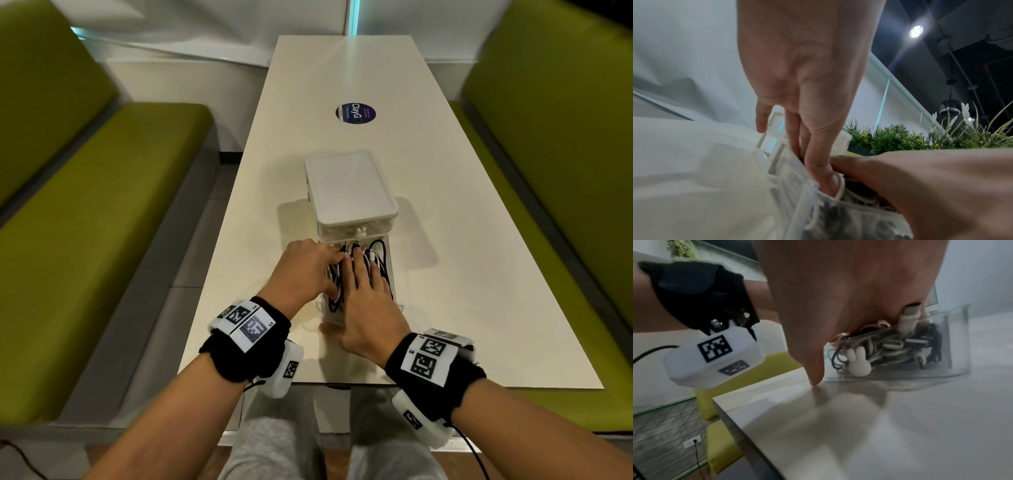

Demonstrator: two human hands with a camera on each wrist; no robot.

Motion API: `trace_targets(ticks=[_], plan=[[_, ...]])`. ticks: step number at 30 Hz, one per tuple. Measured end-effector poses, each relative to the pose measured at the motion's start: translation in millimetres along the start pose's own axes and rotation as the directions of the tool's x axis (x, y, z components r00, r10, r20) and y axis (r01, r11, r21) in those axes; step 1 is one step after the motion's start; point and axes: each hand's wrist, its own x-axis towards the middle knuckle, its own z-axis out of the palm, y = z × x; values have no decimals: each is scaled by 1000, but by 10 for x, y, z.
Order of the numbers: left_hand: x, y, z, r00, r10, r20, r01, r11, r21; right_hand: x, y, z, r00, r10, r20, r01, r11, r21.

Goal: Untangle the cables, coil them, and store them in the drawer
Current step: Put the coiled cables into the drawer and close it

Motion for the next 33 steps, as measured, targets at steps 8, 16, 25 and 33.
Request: trace_targets(ticks=[8, 16, 25, 33], plan=[[36, -84, -30, 1000, -19, 13, 21, 985, -171, -11, 67, -51, 999, -44, 17, 44, 999, 32], [-27, 38, -491, 972, -24, -235, -31, 973, -227, 61, 40, -52, 1000, -7, -8, 7, 1000, 11], [375, -119, -215, 965, -70, -253, 28, 986, -166, 114, 67, -117, 1000, 13, -17, -11, 994, 104], [372, -132, -284, 973, -42, -228, 9, 990, -144, 154, 142, -138, 999, 26, -33, -19, 980, 199]])
